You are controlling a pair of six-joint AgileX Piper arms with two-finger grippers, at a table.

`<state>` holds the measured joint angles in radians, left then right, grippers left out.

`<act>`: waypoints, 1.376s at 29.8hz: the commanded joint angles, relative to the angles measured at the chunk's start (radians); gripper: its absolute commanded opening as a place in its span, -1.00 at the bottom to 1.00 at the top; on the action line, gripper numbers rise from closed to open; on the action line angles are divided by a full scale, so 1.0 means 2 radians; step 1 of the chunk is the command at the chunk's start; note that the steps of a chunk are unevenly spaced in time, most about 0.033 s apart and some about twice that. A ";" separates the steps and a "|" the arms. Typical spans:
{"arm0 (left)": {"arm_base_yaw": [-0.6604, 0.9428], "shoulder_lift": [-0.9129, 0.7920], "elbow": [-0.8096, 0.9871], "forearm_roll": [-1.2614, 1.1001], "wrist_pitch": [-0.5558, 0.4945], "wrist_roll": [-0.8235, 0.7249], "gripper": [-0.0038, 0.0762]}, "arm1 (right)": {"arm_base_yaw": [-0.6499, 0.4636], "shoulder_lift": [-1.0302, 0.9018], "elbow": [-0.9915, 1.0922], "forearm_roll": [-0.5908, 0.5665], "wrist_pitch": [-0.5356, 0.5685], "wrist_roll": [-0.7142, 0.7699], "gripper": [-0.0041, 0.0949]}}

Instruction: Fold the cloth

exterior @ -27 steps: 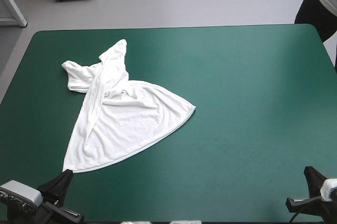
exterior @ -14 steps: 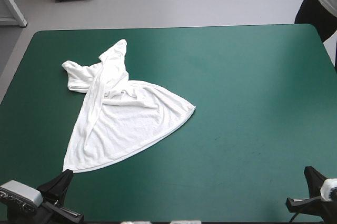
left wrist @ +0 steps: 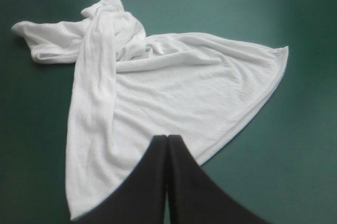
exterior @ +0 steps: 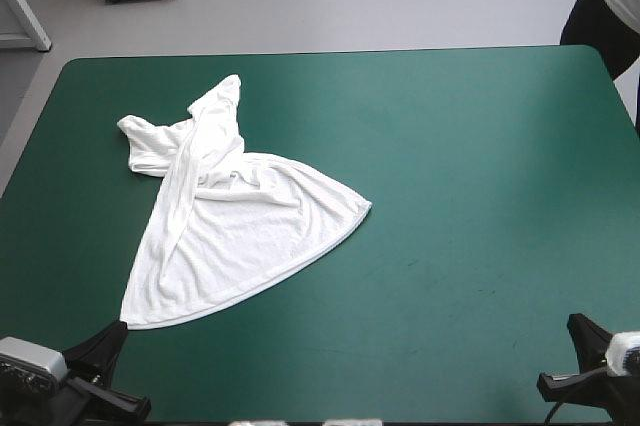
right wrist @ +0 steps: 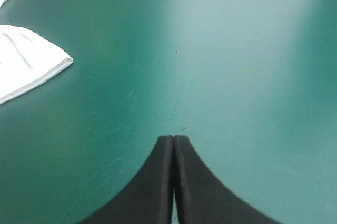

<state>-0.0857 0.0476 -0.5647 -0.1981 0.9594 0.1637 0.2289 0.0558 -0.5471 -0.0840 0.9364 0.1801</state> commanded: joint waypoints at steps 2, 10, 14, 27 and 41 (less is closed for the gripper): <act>0.000 0.077 -0.069 0.044 0.011 -0.022 -0.93 | -0.002 0.095 -0.053 0.003 -0.062 -0.023 -0.95; 0.000 0.252 -0.204 0.053 0.090 -0.024 -0.93 | -0.002 0.300 -0.178 0.003 -0.055 -0.056 -0.95; 0.000 0.342 -0.280 0.094 0.160 -0.028 -0.91 | -0.002 0.390 -0.256 0.012 -0.026 -0.094 -0.94; 0.000 0.468 -0.339 0.137 0.165 -0.068 0.40 | -0.002 0.554 -0.433 0.080 -0.003 -0.157 0.14; 0.000 0.484 -0.185 0.132 0.166 -0.090 0.39 | -0.002 0.600 -0.437 0.103 0.003 -0.169 0.16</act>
<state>-0.0857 1.0262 -0.9741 0.0673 1.2468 0.0000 0.2289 1.2725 -1.3892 0.1138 0.9892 -0.1419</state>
